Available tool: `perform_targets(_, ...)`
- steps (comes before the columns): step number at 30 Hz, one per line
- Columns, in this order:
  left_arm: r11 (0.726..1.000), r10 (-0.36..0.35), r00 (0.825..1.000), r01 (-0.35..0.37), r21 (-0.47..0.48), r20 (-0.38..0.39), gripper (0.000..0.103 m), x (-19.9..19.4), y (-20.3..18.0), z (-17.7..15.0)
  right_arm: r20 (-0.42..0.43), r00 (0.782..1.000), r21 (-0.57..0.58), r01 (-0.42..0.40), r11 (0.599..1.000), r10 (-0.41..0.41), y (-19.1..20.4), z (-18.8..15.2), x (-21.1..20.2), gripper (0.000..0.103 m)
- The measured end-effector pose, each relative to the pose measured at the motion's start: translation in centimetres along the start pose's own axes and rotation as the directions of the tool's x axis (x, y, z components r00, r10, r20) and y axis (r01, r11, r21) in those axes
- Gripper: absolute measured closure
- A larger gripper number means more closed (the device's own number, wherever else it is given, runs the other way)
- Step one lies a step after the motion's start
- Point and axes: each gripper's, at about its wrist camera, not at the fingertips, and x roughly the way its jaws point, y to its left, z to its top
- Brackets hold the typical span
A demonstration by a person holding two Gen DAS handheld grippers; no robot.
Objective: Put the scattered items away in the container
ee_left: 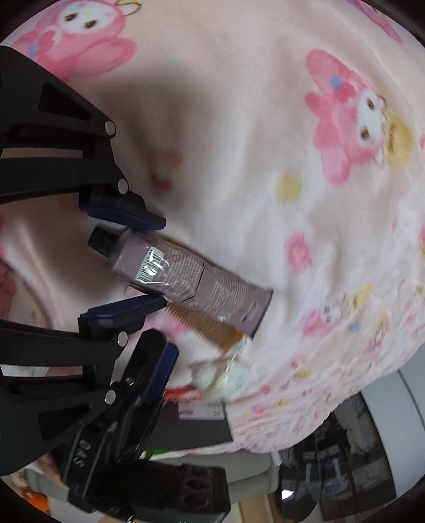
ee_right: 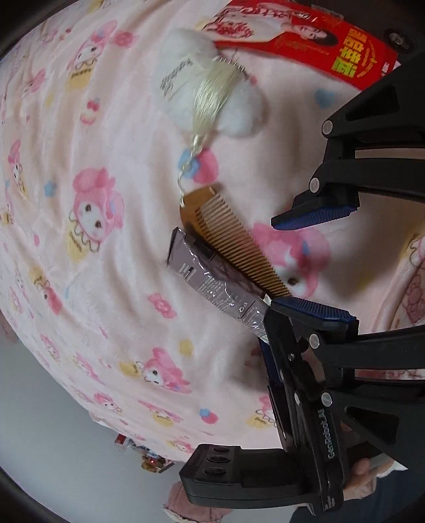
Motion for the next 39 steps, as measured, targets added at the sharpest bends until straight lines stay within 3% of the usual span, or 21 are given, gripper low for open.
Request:
perform_targets(2,0.997,-0.069,0.997,0.069,0.018,-0.019,0.070,-0.6,-1.2,-0.4,0.020,1.000,0.027,-0.025,0.999,0.024,-0.5,-0.5,-1.3,0.065)
perform_targets(8,0.991,-0.069,0.995,0.077,0.114,-0.069,0.071,-0.9,-5.6,-1.7,0.101,0.994,0.049,-0.038,0.998,0.033,-0.7,-2.3,-5.7,0.065)
perform_targets(15,0.948,0.047,0.987,0.005,0.317,-0.154,0.071,0.3,-10.7,-2.7,0.153,0.988,0.171,-0.045,0.984,0.019,-4.5,-5.6,-7.9,0.064)
perform_targets(18,0.953,0.052,0.984,0.003,0.304,-0.170,0.066,0.6,-10.3,-1.8,0.113,0.994,0.190,-0.025,0.981,0.003,-5.6,-6.4,-7.0,0.064)
perform_targets(22,0.972,0.009,0.974,0.045,0.231,-0.227,0.062,2.2,-8.8,0.3,0.061,0.995,0.220,-0.086,0.972,0.074,-6.2,-6.3,-4.8,0.062)
perform_targets(25,0.980,0.054,0.967,-0.003,0.201,-0.249,0.063,4.7,-8.3,1.4,0.037,0.993,0.241,-0.119,0.963,0.114,-6.8,-5.6,-2.4,0.056)
perform_targets(27,0.986,0.043,0.957,0.006,0.169,-0.286,0.062,6.0,-7.8,1.7,0.041,0.988,0.250,-0.151,0.956,0.146,-7.1,-5.2,-1.5,0.055)
perform_targets(29,0.988,-0.011,0.941,0.063,0.142,-0.338,0.061,7.1,-7.7,1.8,0.037,0.988,0.224,-0.155,0.962,0.150,-6.8,-4.8,-1.1,0.056)
perform_targets(31,0.981,-0.013,0.928,0.084,0.173,-0.371,0.061,7.5,-8.6,1.4,0.048,0.990,0.184,-0.141,0.973,0.135,-6.1,-4.9,-1.2,0.060)
perform_targets(35,0.960,0.024,0.948,0.066,0.271,-0.318,0.061,5.6,-11.7,0.1,0.095,0.988,0.154,-0.132,0.979,0.118,-5.0,-5.7,-3.6,0.066)
perform_targets(39,0.934,-0.056,0.968,0.137,0.330,-0.245,0.061,1.3,-15.0,-2.2,0.181,0.977,0.117,-0.135,0.984,0.113,-4.3,-7.4,-8.4,0.066)
